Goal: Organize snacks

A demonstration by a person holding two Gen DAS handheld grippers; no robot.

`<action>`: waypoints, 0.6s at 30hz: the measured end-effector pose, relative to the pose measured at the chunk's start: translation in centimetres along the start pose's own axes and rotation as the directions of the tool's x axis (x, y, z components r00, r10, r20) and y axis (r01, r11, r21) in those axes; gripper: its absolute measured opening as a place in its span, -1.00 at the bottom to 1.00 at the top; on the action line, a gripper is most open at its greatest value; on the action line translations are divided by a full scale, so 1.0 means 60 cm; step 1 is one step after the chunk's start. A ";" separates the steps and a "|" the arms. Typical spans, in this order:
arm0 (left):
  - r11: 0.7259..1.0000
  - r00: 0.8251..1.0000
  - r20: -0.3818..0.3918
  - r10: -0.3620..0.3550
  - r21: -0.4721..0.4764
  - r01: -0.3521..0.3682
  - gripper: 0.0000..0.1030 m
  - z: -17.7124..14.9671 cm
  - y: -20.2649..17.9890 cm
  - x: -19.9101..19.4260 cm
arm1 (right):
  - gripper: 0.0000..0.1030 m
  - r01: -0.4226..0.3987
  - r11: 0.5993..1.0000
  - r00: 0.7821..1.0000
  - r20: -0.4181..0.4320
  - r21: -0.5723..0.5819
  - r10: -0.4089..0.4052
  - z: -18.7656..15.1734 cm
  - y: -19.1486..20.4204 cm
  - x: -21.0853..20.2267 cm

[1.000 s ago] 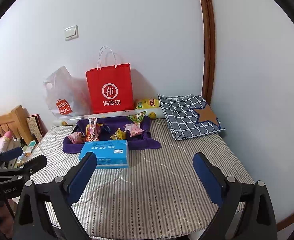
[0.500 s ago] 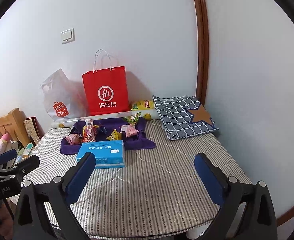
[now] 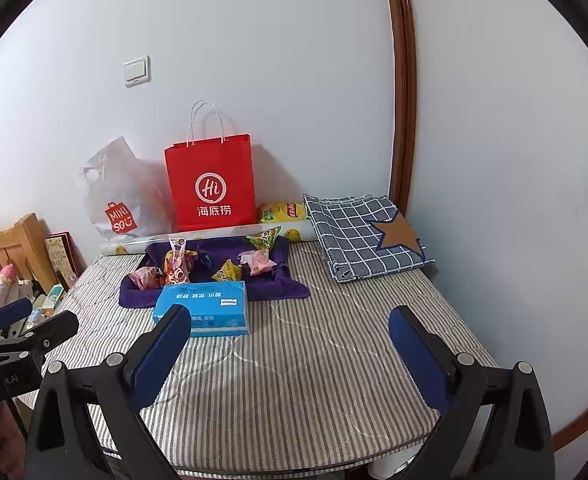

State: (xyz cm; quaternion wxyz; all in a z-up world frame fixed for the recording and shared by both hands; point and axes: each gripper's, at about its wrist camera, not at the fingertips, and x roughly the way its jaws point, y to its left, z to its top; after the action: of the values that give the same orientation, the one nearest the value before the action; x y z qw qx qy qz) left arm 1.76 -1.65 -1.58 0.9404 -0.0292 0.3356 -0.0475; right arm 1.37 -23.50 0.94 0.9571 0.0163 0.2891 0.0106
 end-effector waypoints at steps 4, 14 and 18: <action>1.000 1.000 0.001 0.000 0.001 0.000 0.94 0.000 0.000 -0.001 | 0.94 0.001 1.000 1.000 0.000 -0.001 -0.001 0.000 0.001 0.000; 1.000 1.000 0.003 0.005 -0.002 -0.005 0.94 0.000 0.000 -0.003 | 0.94 -0.005 1.000 1.000 -0.006 0.001 0.005 -0.001 -0.001 0.002; 1.000 1.000 0.003 0.001 -0.002 -0.001 0.94 -0.001 0.000 -0.005 | 0.94 -0.007 1.000 1.000 -0.006 0.000 0.007 -0.002 0.000 0.002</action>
State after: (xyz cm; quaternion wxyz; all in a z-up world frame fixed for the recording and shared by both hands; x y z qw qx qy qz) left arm 1.53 -1.62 -1.43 0.9409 -0.0298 0.3341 -0.0468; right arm 1.40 -23.49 0.76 0.9562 0.0170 0.2918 0.0141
